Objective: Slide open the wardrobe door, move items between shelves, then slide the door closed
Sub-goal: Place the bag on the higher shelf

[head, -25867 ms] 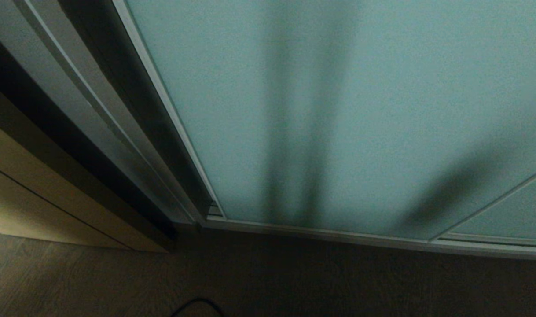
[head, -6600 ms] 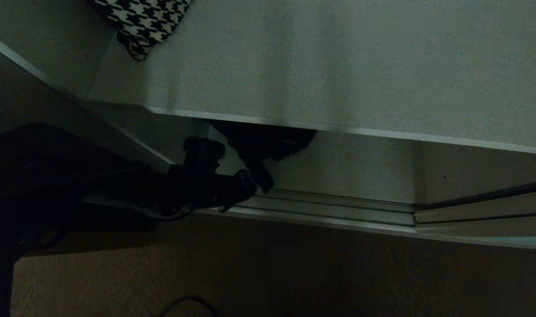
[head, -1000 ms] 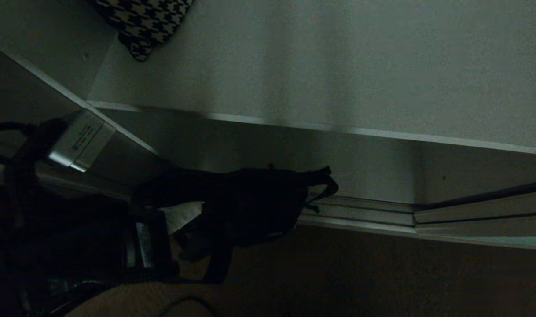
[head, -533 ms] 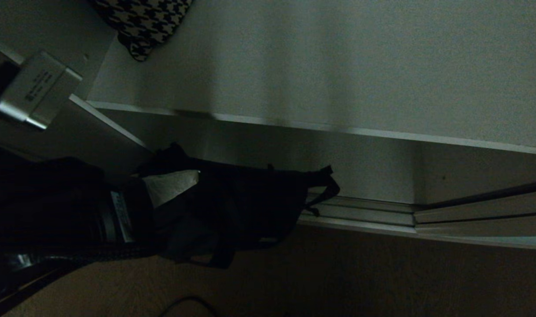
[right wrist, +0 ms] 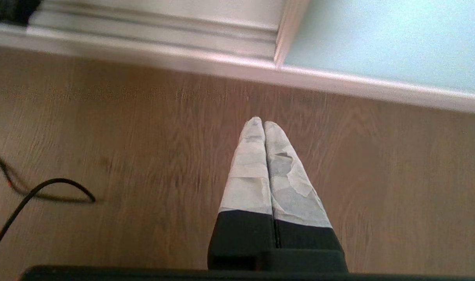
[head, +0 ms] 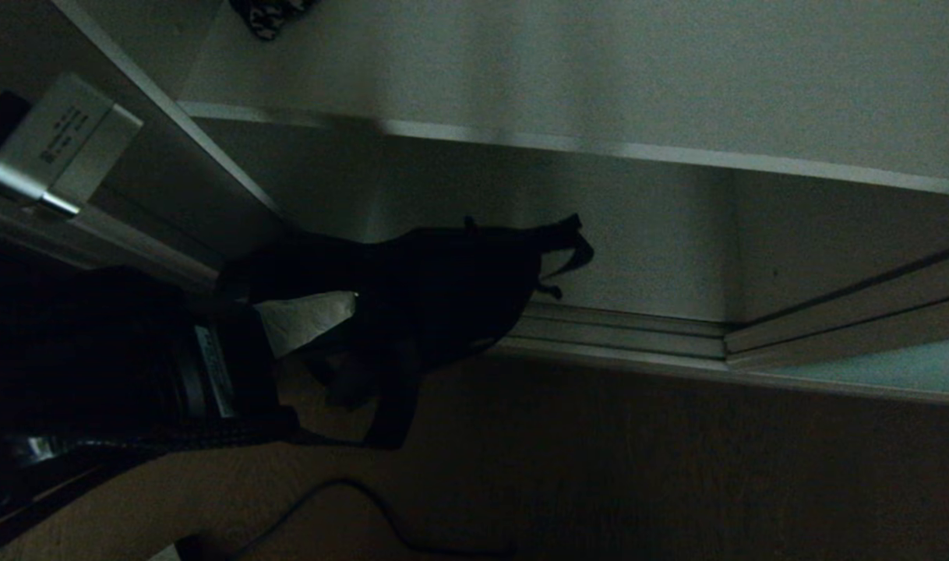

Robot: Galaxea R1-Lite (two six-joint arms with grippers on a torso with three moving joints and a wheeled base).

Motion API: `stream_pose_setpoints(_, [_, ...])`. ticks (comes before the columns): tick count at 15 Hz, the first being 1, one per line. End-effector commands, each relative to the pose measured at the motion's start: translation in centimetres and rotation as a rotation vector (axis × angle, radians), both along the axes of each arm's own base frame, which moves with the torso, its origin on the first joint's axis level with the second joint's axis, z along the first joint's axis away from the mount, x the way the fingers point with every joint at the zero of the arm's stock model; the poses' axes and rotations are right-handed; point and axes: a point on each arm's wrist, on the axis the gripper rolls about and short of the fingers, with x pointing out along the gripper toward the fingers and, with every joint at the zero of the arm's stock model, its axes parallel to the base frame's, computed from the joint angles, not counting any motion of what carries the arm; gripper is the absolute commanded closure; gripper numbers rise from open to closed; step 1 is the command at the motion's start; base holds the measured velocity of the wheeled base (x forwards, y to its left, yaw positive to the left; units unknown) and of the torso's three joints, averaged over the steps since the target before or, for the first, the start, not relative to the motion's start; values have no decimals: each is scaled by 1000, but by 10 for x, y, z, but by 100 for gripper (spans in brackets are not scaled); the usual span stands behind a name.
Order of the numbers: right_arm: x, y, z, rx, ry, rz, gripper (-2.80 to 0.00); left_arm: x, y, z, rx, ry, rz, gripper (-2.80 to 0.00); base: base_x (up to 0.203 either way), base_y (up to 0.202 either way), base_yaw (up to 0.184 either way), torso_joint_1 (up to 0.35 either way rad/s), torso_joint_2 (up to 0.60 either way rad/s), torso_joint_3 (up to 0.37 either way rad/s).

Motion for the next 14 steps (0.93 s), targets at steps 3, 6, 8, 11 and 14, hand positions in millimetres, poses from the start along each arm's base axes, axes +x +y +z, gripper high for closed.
stream_pose_setpoints(3, [0, 0, 0, 0, 0, -1, 0, 2, -2, 1, 5, -1, -7, 0, -183, 0, 1, 2, 1, 1])
stream_pose_setpoints(6, [0, 0, 0, 0, 0, 1, 0, 2, -2, 7, -3, -15, -7, 0, -33, 0, 0, 1, 1, 1])
stream_pose_setpoints(8, [0, 0, 0, 0, 0, 1, 0, -4, 5, 11, 10, -48, -13, 0, 0, 0, 0, 0, 0, 0])
stream_pose_setpoints(11, [0, 0, 0, 0, 0, 1, 0, -10, 12, 11, 4, -58, -31, 0, 0, 0, 0, 0, 0, 0])
stream_pose_setpoints(14, [0, 0, 0, 0, 0, 1, 0, -17, 19, 2, 10, -51, -66, 0, 0, 0, 0, 0, 0, 0])
